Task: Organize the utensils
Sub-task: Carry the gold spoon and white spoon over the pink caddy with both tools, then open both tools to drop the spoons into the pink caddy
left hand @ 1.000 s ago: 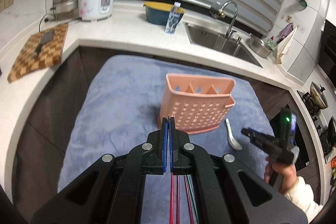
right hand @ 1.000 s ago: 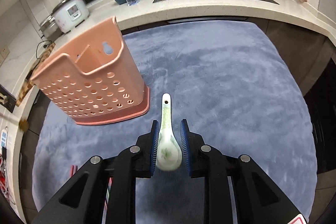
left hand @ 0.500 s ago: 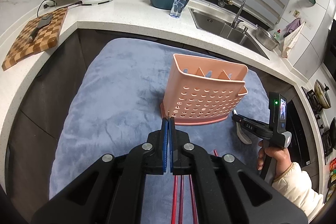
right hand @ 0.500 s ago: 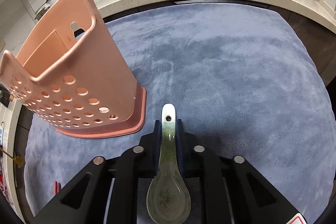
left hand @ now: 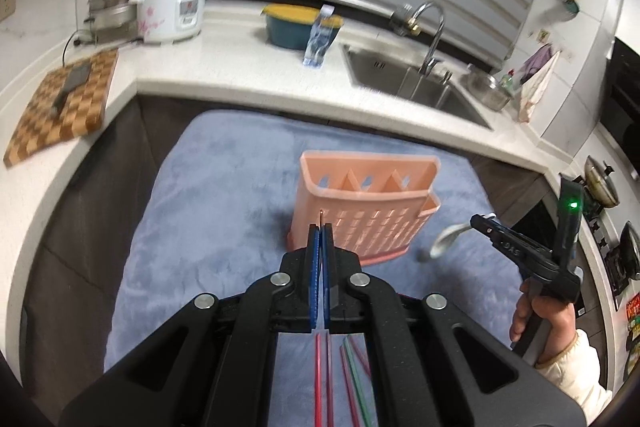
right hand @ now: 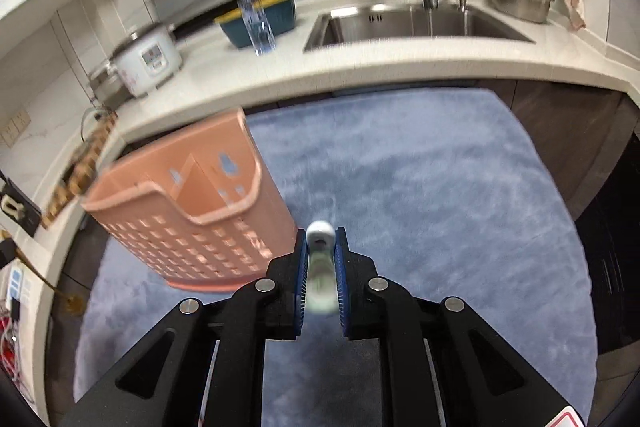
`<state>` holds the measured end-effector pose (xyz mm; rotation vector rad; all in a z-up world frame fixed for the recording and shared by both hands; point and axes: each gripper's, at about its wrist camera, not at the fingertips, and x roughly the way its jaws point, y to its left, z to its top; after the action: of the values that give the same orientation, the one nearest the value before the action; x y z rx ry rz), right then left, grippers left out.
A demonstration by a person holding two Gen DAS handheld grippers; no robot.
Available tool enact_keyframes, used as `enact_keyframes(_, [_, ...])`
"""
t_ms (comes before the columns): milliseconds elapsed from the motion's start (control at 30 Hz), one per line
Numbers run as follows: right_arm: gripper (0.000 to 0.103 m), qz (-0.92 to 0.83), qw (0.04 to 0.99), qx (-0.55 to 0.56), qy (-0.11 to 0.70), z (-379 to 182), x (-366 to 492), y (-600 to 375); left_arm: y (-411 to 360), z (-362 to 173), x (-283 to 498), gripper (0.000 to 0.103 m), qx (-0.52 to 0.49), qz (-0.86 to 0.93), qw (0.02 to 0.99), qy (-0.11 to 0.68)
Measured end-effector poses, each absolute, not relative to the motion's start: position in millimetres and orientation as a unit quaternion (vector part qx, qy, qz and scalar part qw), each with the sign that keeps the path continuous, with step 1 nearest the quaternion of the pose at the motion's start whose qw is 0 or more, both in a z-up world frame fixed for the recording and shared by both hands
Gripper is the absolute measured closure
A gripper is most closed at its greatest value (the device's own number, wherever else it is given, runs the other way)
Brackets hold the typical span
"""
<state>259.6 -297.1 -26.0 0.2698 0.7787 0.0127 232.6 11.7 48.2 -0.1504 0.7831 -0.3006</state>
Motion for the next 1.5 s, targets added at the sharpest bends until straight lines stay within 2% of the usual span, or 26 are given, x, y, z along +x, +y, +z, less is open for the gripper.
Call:
enact_keyframes(133, [0.091, 0.023, 0.928, 0.137, 0.345, 15.7, 271.2, -293.0, 2.8, 78.9, 245.3, 0.102, -0.070, -0.162, 0.922, 0.345])
enact_keyframes(333, [0.091, 0.040, 0.938, 0.136, 0.318, 46.4, 302.2, -276.5, -11.6, 103.8, 280.8, 0.102, -0.075, -0.178, 0.928, 0.318])
enact_keyframes(767, [0.090, 0.044, 0.923, 0.136, 0.357, 6.4, 335.0, -258.3, -19.9, 64.0, 321.9, 0.102, -0.084, -0.168, 0.920, 0.345])
enact_keyframes(833, [0.086, 0.037, 0.924, 0.135, 0.357, 4.8, 332.5, -257.8, -18.8, 57.8, 324.0, 0.096, -0.091, -0.163, 0.919, 0.348])
enact_keyframes(867, [0.077, 0.033, 0.925, 0.136, 0.353, 6.9, 329.5, -259.5, -17.3, 56.0, 324.9, 0.086, -0.093, -0.160, 0.918, 0.351])
enact_keyframes(900, [0.073, 0.031, 0.927, 0.137, 0.349, 9.5, 326.6, -260.5, -15.9, 54.9, 323.9, 0.070, -0.093, -0.155, 0.919, 0.351])
enact_keyframes(967, [0.068, 0.026, 0.931, 0.138, 0.338, 18.1, 315.8, -265.0, -13.0, 55.7, 319.0, 0.058, -0.090, -0.138, 0.924, 0.346])
enact_keyframes(1133, [0.061, 0.017, 0.938, 0.123, 0.325, 34.5, 272.5, -270.7, -4.7, 61.9, 291.2, 0.054, -0.076, -0.124, 0.929, 0.341])
enact_keyframes(1233, [0.058, 0.014, 0.938, 0.109, 0.328, 32.5, 235.3, -269.5, 4.5, 59.8, 263.8, 0.047, -0.073, -0.119, 0.929, 0.343])
enact_keyframes(1500, [0.058, 0.008, 0.914, 0.106, 0.391, -21.1, 127.6, -261.4, 20.6, 21.8, 182.7, 0.039, -0.059, -0.110, 0.918, 0.377])
